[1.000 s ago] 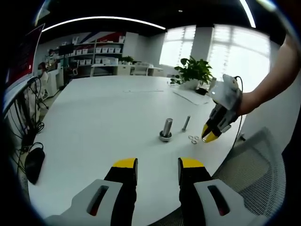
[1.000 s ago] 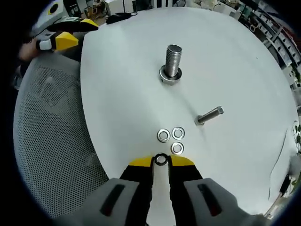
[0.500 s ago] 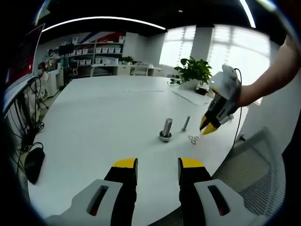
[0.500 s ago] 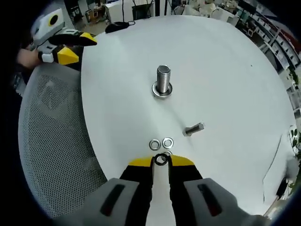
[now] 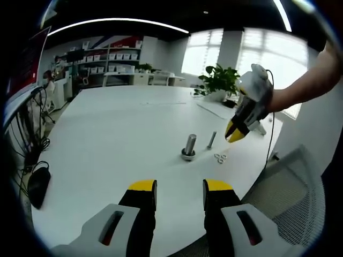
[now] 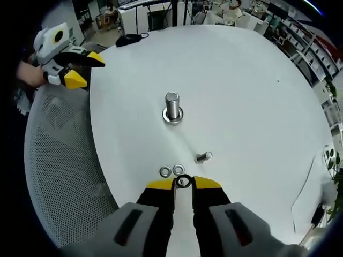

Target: Place the washer onto the threaded stud by aligning its center hole with the stud, sliding it down to the base, and recovering from edge contact or off-axis alignment until the washer reaches the visible bottom stop.

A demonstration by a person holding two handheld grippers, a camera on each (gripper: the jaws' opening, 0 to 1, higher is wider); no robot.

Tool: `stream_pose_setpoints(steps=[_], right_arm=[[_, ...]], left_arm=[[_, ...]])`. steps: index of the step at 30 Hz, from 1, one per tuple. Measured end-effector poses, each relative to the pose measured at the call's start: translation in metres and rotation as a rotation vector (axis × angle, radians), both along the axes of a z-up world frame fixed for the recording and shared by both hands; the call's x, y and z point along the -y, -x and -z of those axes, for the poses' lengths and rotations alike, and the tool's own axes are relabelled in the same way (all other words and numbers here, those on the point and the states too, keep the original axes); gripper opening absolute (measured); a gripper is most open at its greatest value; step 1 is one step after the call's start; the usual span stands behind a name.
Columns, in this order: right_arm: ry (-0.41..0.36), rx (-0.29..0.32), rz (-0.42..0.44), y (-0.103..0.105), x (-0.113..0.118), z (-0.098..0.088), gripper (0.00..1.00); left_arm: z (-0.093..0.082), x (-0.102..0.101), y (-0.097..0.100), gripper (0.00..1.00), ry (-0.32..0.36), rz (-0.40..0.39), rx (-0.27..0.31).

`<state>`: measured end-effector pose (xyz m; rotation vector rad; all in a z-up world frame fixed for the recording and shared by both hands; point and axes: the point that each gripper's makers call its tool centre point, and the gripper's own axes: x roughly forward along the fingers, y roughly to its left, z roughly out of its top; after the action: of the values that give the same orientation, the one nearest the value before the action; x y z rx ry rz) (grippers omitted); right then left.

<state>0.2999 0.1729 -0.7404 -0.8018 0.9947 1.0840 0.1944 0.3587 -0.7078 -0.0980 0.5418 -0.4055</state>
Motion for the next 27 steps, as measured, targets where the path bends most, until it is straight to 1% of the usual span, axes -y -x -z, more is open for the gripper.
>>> stream_pose_setpoints(steps=[6,12,22,27], right_arm=[[-0.016,0.011,0.011,-0.008,-0.002,-0.007,0.14],[-0.027,0.023,0.012,-0.015,-0.005,-0.011,0.14],[-0.022,0.035,-0.002,-0.027,-0.013,-0.012,0.14],[-0.011,0.032,-0.006,-0.03,-0.014,-0.007,0.14]], left_arm=[[0.0,0.0,0.0,0.33,0.0,0.001,-0.001],[0.001,0.0,0.0,0.32,-0.001,0.002,-0.003],[0.001,0.0,0.0,0.32,-0.001,0.002,-0.002],[0.001,-0.001,0.0,0.32,-0.001,0.0,-0.002]])
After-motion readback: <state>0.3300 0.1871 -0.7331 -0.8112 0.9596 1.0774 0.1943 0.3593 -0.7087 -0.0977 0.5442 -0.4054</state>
